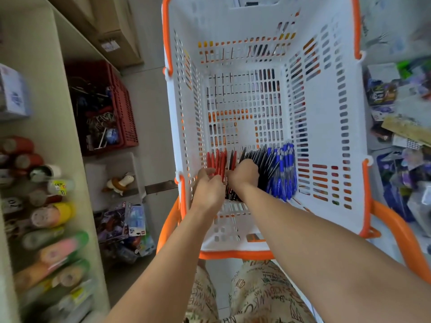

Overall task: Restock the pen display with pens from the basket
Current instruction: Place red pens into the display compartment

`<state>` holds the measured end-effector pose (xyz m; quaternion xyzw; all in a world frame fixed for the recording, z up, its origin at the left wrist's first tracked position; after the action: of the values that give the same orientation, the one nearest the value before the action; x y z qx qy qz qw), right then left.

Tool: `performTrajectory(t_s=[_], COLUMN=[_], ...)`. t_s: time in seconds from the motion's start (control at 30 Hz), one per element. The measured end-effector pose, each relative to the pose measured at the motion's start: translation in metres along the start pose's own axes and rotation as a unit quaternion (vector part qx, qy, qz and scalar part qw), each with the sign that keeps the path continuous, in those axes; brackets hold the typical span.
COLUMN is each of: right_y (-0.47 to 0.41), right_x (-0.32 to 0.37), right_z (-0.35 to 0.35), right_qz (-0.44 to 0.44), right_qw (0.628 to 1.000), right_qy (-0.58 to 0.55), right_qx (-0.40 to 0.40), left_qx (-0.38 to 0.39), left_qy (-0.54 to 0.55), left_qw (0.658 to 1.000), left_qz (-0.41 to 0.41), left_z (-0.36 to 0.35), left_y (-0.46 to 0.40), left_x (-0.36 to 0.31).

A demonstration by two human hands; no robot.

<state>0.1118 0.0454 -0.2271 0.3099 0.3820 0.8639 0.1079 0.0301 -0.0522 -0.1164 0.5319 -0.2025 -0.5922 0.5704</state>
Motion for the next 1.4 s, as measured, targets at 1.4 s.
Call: performTrajectory(t_s=[1.4], right_y=[0.031], right_x=[0.029], right_z=[-0.008], right_qz=[0.026], right_qw=[0.971], right_qy=[-0.139], right_qx=[0.191], left_qx=[-0.032], left_qy=[0.134], left_qw=[0.99], left_qz=[0.003], left_z=[0.019], left_y=[0.013], left_x=[0.011])
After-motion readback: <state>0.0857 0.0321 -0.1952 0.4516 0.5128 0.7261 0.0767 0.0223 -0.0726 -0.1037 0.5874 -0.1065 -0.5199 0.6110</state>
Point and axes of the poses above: each hand's wrist, its own y-axis away from the middle knuckle, its own z-axis out of the back of the hand, x = y × z, the point moved 6 cm from there along -y, towards the middle knuckle, and after that the axes turned 11 degrees about -y, right-handed, at the moved point
